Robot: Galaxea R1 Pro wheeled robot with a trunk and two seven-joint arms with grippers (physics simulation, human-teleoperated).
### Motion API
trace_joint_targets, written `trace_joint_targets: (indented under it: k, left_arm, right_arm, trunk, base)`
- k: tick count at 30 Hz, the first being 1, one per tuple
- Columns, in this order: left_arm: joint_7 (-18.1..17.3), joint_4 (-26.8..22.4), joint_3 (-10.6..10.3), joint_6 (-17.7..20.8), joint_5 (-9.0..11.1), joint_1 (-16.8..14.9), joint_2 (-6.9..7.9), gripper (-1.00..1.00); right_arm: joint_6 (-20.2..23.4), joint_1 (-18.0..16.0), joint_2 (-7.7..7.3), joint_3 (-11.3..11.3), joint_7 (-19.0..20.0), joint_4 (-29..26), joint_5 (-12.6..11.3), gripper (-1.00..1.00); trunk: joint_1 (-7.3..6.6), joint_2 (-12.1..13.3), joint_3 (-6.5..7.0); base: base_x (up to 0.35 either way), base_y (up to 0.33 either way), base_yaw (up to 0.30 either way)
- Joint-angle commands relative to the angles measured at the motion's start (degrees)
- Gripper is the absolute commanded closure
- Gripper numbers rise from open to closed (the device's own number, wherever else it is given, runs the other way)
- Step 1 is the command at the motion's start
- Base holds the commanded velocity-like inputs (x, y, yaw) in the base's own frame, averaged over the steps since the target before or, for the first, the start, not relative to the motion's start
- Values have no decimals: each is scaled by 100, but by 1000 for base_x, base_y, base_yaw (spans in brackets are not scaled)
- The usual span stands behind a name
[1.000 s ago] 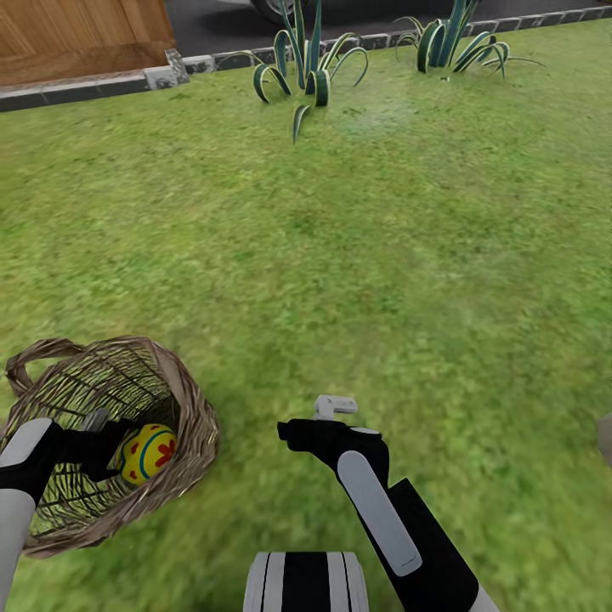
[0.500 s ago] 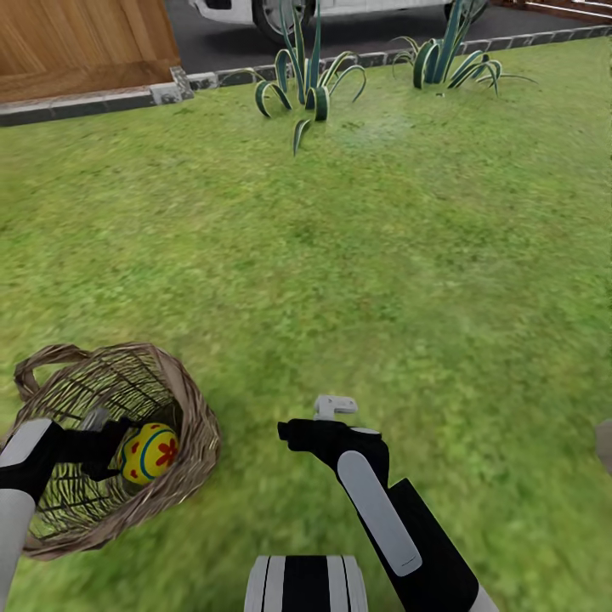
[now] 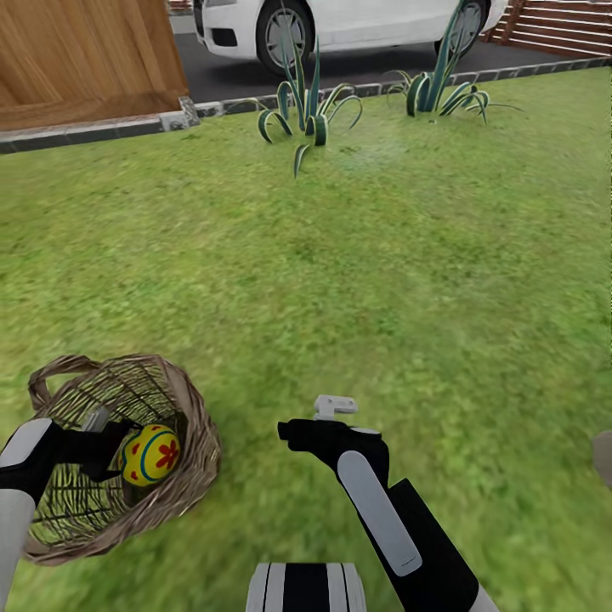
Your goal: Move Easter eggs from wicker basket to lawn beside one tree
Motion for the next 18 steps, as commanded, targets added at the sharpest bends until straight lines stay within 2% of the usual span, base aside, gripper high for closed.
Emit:
trace_joint_targets:
  k: [1,18]
  left_arm:
    - [64,-5,16,10,53,-1,2,100]
    - [105,33,16,125,53,-5,5,100]
  right_arm:
    - [11,-5,0,4,-60,-5,-52,-100]
    - [11,-5,-17,-6,-60,-5,-52,-100]
  trunk:
    - [-3,0,19]
    - [-47,23,395]
  base:
    - [0,0,0]
    - [0,0,0]
